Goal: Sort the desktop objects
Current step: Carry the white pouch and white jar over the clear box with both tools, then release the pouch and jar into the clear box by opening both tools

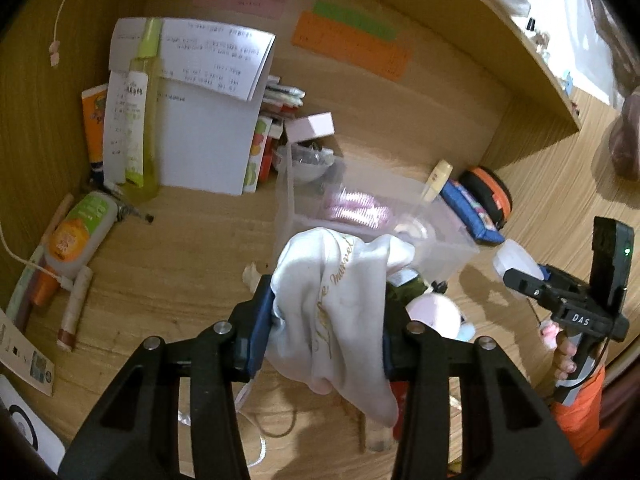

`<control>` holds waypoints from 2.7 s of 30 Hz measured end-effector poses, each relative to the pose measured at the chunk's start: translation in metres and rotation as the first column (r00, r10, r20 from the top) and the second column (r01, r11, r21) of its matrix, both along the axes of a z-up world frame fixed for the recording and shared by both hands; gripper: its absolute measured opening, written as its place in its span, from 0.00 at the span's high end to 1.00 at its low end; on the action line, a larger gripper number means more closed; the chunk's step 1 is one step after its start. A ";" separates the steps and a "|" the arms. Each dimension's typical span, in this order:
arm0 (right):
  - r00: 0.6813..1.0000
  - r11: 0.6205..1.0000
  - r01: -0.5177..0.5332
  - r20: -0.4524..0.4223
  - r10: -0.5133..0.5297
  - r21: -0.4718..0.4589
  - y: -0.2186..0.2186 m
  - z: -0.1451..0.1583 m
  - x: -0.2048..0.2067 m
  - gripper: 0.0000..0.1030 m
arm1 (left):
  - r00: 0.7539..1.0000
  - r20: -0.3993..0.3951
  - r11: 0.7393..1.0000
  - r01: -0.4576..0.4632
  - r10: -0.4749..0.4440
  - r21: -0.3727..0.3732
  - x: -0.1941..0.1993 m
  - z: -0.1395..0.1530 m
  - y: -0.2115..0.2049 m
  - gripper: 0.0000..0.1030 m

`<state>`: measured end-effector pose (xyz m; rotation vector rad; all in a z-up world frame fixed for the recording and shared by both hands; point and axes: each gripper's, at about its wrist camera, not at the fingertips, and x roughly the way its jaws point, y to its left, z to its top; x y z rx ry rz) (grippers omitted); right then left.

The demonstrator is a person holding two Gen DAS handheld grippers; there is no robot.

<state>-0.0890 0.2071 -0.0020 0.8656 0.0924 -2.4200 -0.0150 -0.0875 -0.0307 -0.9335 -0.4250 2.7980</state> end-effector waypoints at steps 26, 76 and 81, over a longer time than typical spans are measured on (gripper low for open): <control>0.999 0.997 -0.020 -0.037 0.018 -0.077 -0.020 0.025 -0.048 0.39 | 0.994 -0.096 0.998 0.052 -0.049 0.029 -0.067 0.044 0.020 0.58; 0.996 0.998 -0.018 0.084 0.013 0.060 -0.070 -0.033 -0.136 0.37 | 0.992 0.092 0.992 0.093 -0.084 -0.089 -0.171 0.000 0.047 0.49; 0.996 0.999 -0.013 0.087 0.008 0.050 -0.070 -0.034 -0.138 0.37 | 0.989 0.118 0.992 0.093 -0.083 -0.086 -0.173 -0.006 0.046 0.37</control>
